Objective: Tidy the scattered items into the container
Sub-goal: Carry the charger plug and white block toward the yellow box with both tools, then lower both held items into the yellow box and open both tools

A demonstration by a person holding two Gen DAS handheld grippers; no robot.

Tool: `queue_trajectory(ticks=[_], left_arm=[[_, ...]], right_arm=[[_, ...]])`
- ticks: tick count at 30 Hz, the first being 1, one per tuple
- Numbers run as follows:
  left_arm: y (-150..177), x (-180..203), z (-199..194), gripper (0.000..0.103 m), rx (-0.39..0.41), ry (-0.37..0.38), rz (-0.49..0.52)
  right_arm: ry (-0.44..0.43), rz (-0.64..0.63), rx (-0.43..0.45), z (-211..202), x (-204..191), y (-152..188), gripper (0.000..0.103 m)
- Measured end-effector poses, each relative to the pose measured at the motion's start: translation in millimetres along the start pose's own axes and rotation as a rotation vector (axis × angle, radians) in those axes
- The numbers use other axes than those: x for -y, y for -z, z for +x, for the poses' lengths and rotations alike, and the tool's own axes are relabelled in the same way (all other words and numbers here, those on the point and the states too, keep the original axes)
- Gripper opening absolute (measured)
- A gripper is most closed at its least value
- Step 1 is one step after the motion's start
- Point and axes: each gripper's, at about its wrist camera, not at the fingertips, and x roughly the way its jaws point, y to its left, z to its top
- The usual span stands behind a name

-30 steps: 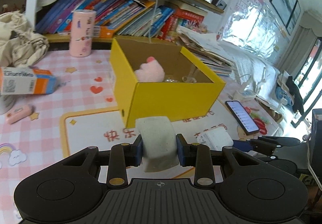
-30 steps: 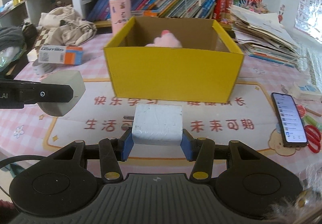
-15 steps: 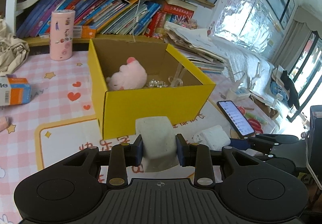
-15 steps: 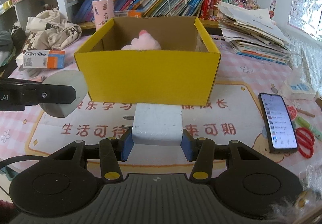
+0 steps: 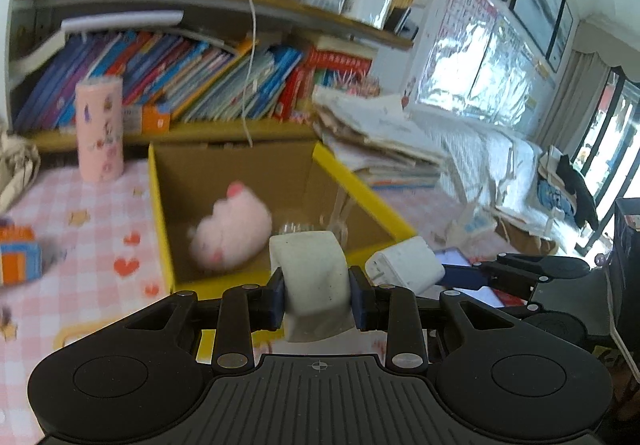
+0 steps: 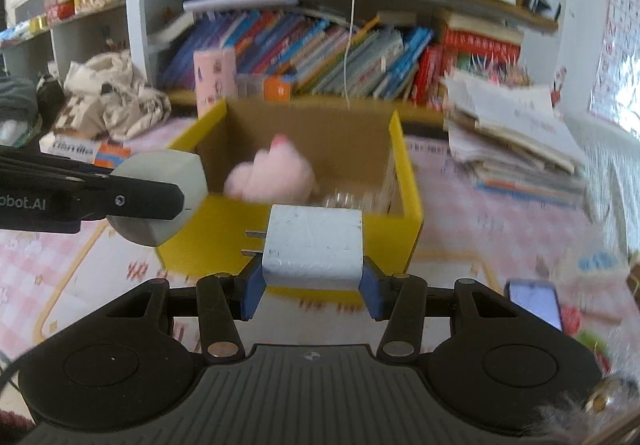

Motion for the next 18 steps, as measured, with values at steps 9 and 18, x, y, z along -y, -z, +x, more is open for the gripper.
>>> queue_trajectory(ticks=[9,18], left_arm=[[-28.6,9.4,23.9,0.030,0.039,-0.056,0.018],[-42.9,-6.2,56.4,0.030,0.005,-0.140,-0.024]], right_arm=[[-0.057,-0.061,0.086,17.9,23.2,-34.7,0.047],[-0.144,-0.151,0.022,67.1,32.1,-54.1,0.047]])
